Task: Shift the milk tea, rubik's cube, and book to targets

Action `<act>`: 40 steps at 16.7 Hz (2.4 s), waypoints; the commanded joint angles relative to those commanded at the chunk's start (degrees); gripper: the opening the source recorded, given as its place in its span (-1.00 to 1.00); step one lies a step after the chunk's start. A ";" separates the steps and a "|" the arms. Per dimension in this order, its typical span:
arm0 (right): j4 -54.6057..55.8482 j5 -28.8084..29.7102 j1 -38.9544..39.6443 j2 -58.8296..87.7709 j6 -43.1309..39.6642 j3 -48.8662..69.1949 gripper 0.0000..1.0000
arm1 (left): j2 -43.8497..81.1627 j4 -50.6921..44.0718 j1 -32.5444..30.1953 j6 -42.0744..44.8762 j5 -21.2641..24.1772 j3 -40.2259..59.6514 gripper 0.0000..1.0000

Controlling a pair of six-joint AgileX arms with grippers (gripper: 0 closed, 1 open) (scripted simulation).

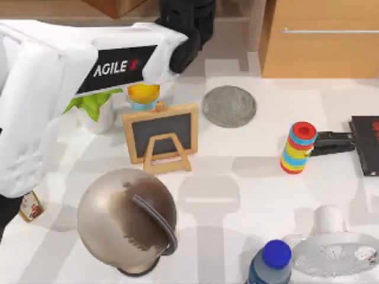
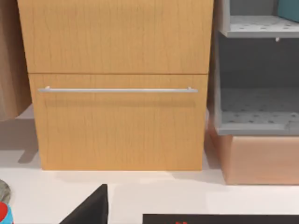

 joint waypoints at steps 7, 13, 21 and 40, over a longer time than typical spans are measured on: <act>0.00 0.00 0.00 0.00 0.00 0.00 1.00 | 0.86 -0.59 -0.01 -0.04 0.19 1.36 0.70; 0.00 0.00 0.00 0.00 0.00 0.00 1.00 | 0.86 -0.59 -0.01 -0.04 0.19 1.36 -0.21; 0.00 0.00 0.00 0.00 0.00 0.00 1.00 | 0.86 -0.59 -0.01 -0.04 0.19 1.36 -1.00; 0.00 0.00 0.00 0.00 0.00 0.00 1.00 | -13.81 6.86 -5.46 0.29 -5.28 -20.40 -1.00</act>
